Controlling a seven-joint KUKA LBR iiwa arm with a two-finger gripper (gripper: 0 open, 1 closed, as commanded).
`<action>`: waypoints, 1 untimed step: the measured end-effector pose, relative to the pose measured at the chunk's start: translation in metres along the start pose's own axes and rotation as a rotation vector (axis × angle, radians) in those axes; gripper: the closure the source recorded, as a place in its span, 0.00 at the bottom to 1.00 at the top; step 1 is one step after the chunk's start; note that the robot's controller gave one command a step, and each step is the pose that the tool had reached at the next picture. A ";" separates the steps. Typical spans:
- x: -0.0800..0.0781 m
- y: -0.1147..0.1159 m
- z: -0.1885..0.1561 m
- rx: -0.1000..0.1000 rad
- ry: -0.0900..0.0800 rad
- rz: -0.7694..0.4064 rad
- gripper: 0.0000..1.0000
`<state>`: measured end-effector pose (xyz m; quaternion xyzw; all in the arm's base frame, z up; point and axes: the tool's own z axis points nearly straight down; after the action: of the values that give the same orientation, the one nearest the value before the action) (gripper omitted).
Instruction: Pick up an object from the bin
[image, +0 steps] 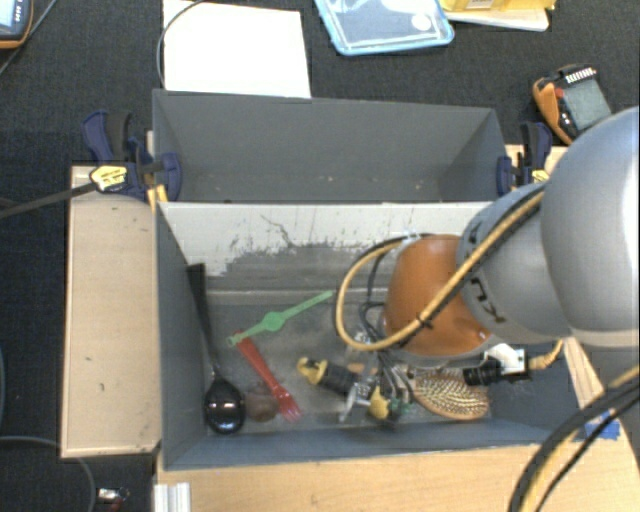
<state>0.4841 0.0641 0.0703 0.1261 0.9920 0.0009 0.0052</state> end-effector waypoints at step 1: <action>0.006 0.004 0.000 0.000 0.008 0.040 1.00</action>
Offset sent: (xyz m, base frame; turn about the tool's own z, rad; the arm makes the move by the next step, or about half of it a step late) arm 0.0000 0.0000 0.0000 0.0000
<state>0.4793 0.0695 0.0699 0.1461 0.9893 0.0014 0.0014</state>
